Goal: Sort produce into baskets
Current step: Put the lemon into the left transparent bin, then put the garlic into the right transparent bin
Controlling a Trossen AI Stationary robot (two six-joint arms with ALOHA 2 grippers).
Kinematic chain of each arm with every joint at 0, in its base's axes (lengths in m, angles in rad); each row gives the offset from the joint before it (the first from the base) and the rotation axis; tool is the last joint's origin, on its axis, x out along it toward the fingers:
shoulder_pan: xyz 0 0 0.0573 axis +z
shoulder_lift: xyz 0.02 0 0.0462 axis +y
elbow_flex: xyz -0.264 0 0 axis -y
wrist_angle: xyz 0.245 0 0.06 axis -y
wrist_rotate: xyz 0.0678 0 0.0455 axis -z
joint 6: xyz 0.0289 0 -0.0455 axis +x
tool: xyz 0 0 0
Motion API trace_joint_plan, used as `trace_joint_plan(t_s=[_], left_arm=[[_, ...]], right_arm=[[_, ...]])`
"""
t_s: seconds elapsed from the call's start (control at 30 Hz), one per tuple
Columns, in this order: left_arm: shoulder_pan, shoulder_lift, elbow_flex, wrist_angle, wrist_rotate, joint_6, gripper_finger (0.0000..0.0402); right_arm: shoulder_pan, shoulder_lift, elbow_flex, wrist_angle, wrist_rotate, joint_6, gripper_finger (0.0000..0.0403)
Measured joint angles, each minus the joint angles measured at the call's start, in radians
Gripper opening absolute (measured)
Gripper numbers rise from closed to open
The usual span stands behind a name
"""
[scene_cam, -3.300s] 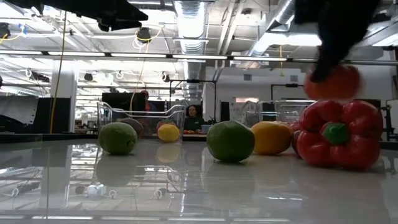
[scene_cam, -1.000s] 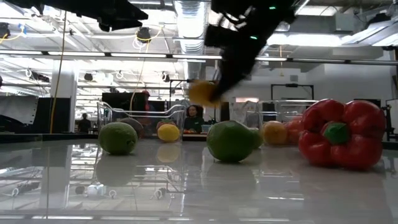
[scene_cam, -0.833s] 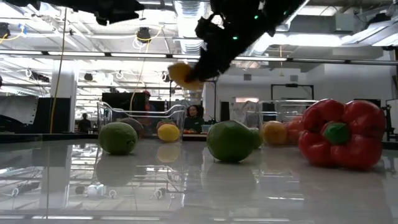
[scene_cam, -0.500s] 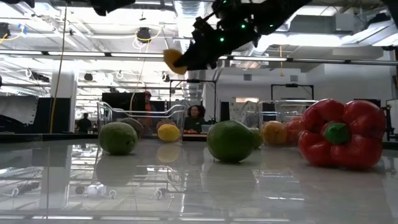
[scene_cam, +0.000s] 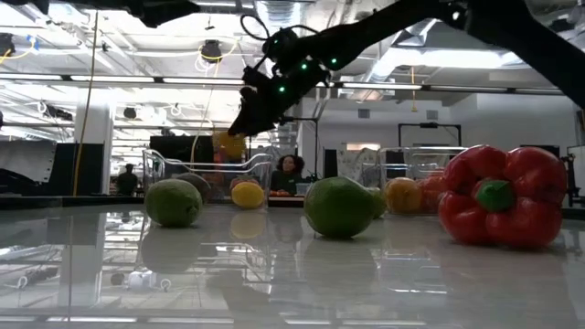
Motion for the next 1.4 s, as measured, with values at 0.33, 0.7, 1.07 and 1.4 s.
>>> trace_joint_plan(t_s=[0.33, 0.7, 1.07, 1.4], left_arm=[[0.0, -0.007, 0.0, -0.043, -0.001, -0.03, 0.0331], [0.0, -0.007, -0.001, -0.023, -0.002, -0.1, 0.0331], [0.0, -0.007, -0.001, -0.027, -0.02, -0.083, 0.0331], [0.0, -0.007, -0.001, -0.027, -0.024, -0.083, 0.0331]], right_arm=[[0.024, -0.122, 0.038, -0.453, 0.084, 0.04, 0.0356], [0.061, -0.066, 0.006, -0.921, 0.166, 0.265, 0.0338], [0.052, -0.062, -0.149, -0.81, 0.129, 0.264, 0.0338], [0.053, -0.061, -0.239, -0.711, 0.128, 0.254, 0.0306]])
